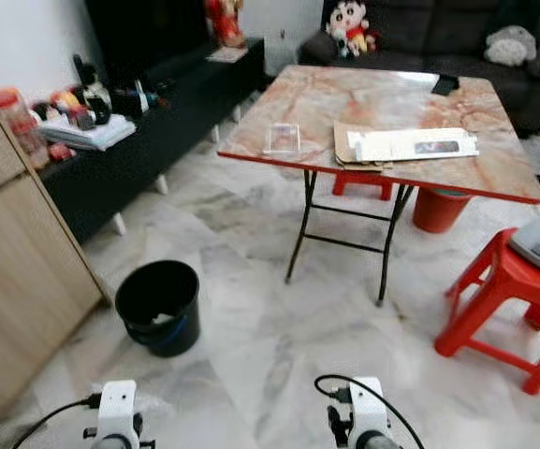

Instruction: Picking trash to rubbish bin

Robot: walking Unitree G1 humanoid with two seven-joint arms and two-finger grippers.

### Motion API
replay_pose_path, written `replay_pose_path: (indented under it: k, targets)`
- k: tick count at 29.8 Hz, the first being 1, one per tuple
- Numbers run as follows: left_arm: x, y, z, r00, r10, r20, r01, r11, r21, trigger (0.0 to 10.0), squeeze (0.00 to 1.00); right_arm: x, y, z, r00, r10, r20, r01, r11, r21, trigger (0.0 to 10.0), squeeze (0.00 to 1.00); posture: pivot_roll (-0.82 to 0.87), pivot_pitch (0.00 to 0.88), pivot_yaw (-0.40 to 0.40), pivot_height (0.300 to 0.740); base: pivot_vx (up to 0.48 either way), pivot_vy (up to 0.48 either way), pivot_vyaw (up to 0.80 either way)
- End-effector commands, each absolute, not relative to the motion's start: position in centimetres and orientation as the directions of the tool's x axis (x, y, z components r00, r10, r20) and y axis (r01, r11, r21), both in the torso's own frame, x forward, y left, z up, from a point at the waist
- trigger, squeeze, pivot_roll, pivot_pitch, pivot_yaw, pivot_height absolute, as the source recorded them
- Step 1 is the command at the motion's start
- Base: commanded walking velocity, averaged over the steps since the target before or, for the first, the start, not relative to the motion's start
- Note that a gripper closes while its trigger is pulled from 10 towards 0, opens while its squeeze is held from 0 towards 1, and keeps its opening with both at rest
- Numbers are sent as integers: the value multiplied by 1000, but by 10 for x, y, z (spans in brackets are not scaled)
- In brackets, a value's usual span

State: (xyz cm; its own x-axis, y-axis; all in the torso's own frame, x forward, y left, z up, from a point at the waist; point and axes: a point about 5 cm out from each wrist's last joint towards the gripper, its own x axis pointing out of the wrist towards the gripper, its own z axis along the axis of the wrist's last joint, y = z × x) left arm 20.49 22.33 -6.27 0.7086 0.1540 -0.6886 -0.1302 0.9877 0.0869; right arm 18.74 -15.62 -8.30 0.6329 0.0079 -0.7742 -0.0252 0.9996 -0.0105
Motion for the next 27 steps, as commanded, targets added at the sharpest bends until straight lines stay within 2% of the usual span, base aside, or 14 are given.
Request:
replay_pose_path:
  k: [1,3,10,27]
  targets:
    - [204,230,-62,703,172,-690,-138,985,105,10000,0,194,-152,-80,646,14,-763,-23,1000,-1,10000,0,-15,0,16,740,274,0,0]
    - [204,230,-62,704,173,-689,-139,985,105,10000,0,194,-152,-80,647,15,-762,-27,1000,-4,10000,0,-12,1,16,740,276,0,0]
    - [204,231,-61,705,177,-687,-145,984,104,10000,0,193,-151,-80,645,15,-764,-29,1000,-4,10000,0,-7,9,13,740,339,0,738]
    - [207,232,-60,708,181,-682,-151,983,104,10000,0,195,-151,-79,649,12,-761,-7,1000,9,10000,0,4,17,11,740,288,0,0]
